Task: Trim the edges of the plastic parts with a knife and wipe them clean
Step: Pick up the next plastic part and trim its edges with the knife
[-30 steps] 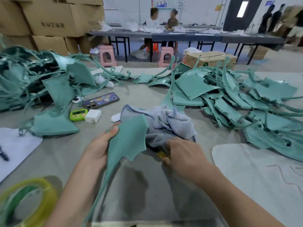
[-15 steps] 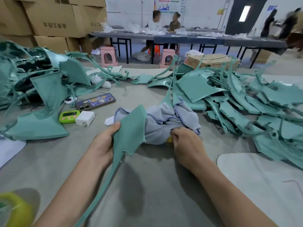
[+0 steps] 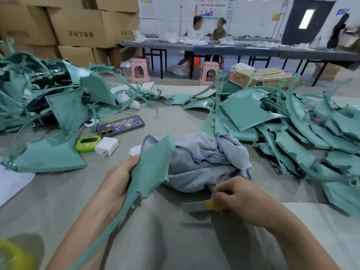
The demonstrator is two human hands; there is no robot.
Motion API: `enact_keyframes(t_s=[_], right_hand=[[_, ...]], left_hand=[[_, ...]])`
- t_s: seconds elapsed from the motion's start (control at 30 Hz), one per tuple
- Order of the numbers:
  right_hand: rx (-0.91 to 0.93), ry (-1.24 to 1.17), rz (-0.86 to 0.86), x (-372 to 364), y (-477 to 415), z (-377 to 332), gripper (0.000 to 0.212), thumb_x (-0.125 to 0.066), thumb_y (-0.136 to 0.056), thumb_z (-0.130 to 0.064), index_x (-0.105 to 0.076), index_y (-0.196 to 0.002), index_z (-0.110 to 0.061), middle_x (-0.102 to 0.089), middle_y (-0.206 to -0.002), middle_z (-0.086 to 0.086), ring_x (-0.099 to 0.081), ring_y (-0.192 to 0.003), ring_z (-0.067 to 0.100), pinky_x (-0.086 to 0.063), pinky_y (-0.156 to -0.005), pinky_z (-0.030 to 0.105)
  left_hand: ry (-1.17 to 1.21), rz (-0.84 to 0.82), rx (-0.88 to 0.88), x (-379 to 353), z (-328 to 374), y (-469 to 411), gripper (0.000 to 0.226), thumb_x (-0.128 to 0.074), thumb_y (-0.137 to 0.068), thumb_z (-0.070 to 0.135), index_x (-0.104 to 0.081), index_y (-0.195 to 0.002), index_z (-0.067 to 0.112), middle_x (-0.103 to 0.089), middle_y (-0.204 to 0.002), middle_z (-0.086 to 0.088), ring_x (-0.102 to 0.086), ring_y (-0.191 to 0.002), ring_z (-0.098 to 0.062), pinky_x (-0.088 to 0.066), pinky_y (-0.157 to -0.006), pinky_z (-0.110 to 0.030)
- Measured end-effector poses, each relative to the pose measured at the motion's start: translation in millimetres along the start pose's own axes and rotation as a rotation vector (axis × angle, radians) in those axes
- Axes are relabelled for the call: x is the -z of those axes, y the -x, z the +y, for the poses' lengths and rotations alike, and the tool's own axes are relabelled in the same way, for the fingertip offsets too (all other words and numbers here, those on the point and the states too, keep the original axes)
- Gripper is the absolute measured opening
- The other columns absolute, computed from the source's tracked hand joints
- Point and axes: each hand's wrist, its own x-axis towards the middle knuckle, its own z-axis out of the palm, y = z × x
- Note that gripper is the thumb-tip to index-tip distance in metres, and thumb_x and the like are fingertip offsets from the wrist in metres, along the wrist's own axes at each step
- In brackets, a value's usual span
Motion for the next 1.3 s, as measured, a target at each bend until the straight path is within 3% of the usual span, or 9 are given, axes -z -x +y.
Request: enact_keyframes(t_s=[0.13,0.23,0.47,0.57,0.7,0.9,1.0,1.17,1.3], right_hand=[[0.019,0.192,0.212,-13.0,-5.0,-6.7,0.003,-0.073,-0.084,-0.041,-0.074,-0.086,-0.042,-0.067,-0.075,-0.020,-0.059,-0.071,-0.002,-0.039,-0.056,0.011],[0.046,0.189,0.168,-10.3,-0.8,-6.4,0.032,-0.079,-0.071,-0.037,-0.073,-0.102,-0.042,-0.063,-0.083,-0.022,-0.058,-0.075,-0.003,-0.041,-0.056,0.009],[0.114,0.349,0.191,-10.6,1.6,-9.0,0.014,-0.069,-0.089,-0.040,-0.076,-0.102,-0.038,-0.070,-0.088,-0.018,-0.060,-0.074,0.000,-0.045,-0.064,0.011],[0.050,0.273,0.141,1.4,2.4,-1.1,0.013,-0.068,-0.094,-0.034,-0.077,-0.085,-0.030,-0.068,-0.069,-0.011,-0.056,-0.058,0.001,-0.040,-0.050,0.013],[0.072,-0.118,0.081,13.5,4.1,5.6,0.024,-0.069,-0.095,-0.015,-0.081,-0.080,-0.029,-0.071,-0.066,-0.001,-0.056,-0.056,0.003,-0.042,-0.055,0.014],[0.288,-0.725,0.445,-0.3,-4.6,-5.1,0.031,-0.056,-0.100,-0.005,-0.079,-0.081,-0.010,-0.067,-0.065,0.008,-0.054,-0.054,0.016,-0.045,-0.053,0.021],[0.348,-0.673,0.502,-17.2,-8.5,-10.7,0.030,-0.057,-0.102,-0.008,-0.075,-0.078,-0.010,-0.068,-0.064,0.009,-0.054,-0.050,0.017,-0.045,-0.050,0.022],[0.396,-0.426,0.423,-32.4,-9.9,-16.5,0.039,-0.056,-0.091,-0.047,-0.068,-0.074,-0.015,-0.065,-0.064,0.005,-0.052,-0.052,0.017,-0.042,-0.053,0.032],[0.425,-0.419,0.454,-30.9,-8.0,-19.2,0.040,-0.054,-0.091,-0.048,-0.065,-0.073,-0.014,-0.062,-0.062,0.006,-0.047,-0.052,0.008,-0.039,-0.052,0.022]], left_hand=[[0.007,-0.019,0.020,1.4,-0.7,5.4,0.033,-0.058,-0.099,0.032,-0.074,-0.108,0.004,-0.077,-0.089,-0.015,-0.073,-0.062,-0.024,-0.060,-0.051,-0.031],[-0.002,-0.013,0.012,0.9,-2.7,5.5,0.034,-0.058,-0.099,0.032,-0.074,-0.111,0.005,-0.077,-0.094,-0.016,-0.074,-0.066,-0.025,-0.061,-0.056,-0.032],[-0.123,0.030,-0.026,-3.4,-10.8,3.1,0.033,-0.065,-0.094,0.034,-0.076,-0.104,0.005,-0.077,-0.098,-0.019,-0.075,-0.071,-0.029,-0.059,-0.061,-0.034],[-0.174,0.042,-0.044,-3.6,-12.1,2.4,0.032,-0.066,-0.092,0.035,-0.078,-0.100,0.007,-0.077,-0.098,-0.017,-0.075,-0.073,-0.029,-0.060,-0.058,-0.034],[-0.264,0.073,-0.144,-5.4,-17.0,3.6,0.022,-0.069,-0.089,0.038,-0.083,-0.082,0.022,-0.079,-0.090,-0.010,-0.077,-0.076,-0.026,-0.059,-0.068,-0.034],[-0.501,0.179,-0.301,-13.2,-19.4,5.8,0.040,-0.062,-0.088,0.049,-0.075,-0.086,0.010,-0.078,-0.086,-0.005,-0.075,-0.090,-0.027,-0.059,-0.080,-0.044],[-0.588,0.191,-0.312,-15.5,-19.0,6.6,0.052,-0.057,-0.083,0.058,-0.073,-0.086,0.008,-0.078,-0.090,-0.005,-0.074,-0.092,-0.027,-0.056,-0.088,-0.048],[-0.659,0.206,-0.353,-13.6,-20.0,4.9,0.052,-0.053,-0.095,0.054,-0.072,-0.083,0.007,-0.076,-0.085,-0.002,-0.072,-0.089,-0.025,-0.056,-0.085,-0.041],[-0.647,0.195,-0.355,-12.8,-22.4,2.1,0.052,-0.050,-0.098,0.055,-0.074,-0.082,0.012,-0.077,-0.086,-0.001,-0.072,-0.089,-0.024,-0.055,-0.085,-0.039]])
